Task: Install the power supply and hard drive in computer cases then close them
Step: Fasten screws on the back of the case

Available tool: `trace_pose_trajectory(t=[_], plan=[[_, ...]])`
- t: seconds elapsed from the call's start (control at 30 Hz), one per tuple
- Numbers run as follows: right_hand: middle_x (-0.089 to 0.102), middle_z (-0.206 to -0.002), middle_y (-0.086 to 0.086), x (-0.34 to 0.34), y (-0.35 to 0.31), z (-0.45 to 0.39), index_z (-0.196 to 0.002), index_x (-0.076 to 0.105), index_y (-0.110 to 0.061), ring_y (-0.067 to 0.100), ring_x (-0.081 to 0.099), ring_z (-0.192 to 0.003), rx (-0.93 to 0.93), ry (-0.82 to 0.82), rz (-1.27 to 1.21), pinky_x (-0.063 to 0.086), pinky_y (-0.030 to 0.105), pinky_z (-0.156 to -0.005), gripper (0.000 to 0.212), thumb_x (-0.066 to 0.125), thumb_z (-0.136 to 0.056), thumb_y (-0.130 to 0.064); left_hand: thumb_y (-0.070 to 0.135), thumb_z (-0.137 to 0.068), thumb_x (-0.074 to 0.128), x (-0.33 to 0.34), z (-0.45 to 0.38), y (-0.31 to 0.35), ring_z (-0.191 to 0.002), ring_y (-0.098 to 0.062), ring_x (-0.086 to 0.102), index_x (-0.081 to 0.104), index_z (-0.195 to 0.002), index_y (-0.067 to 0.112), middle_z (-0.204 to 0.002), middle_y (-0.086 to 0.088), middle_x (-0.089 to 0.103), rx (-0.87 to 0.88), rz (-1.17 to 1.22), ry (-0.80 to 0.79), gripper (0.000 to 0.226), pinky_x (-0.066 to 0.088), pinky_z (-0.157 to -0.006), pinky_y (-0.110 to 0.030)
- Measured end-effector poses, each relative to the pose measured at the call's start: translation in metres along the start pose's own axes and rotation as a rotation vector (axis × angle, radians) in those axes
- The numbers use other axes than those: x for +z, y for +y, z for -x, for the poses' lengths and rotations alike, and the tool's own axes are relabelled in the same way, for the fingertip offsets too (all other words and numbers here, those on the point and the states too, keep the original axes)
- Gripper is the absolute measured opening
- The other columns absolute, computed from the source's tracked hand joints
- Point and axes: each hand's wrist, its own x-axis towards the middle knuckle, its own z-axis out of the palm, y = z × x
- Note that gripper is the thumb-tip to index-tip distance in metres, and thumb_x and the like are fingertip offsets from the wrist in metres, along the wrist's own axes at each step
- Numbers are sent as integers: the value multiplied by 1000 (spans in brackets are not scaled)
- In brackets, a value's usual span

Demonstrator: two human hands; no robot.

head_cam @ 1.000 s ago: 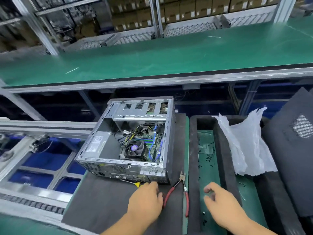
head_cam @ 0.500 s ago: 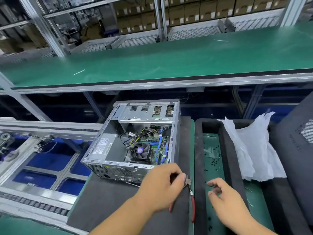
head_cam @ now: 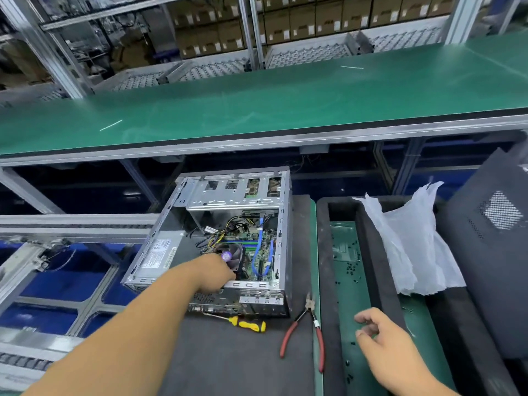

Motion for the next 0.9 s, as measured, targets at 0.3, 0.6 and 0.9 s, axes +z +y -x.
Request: trace_pose_trajectory(t=[0.3, 0.6, 0.9], plan=[[66, -97, -10, 6, 6, -23, -99, 59, -41, 9, 63, -63, 140, -12, -32, 46, 20, -52, 22, 55, -94, -20, 47, -98, 52, 14, 5, 1, -75, -17, 63, 65, -83, 25, -79, 4, 69, -103, 356, 276, 29, 46, -67, -30], [68, -88, -3, 34, 9, -27, -96, 63, -37, 12, 55, -55, 122, -101, -101, 48, 25, -48, 20, 55, -97, -19, 27, -93, 65, 45, 37, 86, -80, 0, 62, 68, -96, 35, -90, 23, 67, 284, 751, 734, 9, 45, -71, -21], [66, -83, -5, 43, 13, -23, -91, 67, -36, 4, 56, -58, 50, -53, -98, 50, 23, -53, 23, 58, -94, -15, 37, -89, 58, 115, 63, 65, -71, -2, 55, 62, -89, 35, -83, 19, 57, 377, 348, 722, 4, 49, -64, -25]])
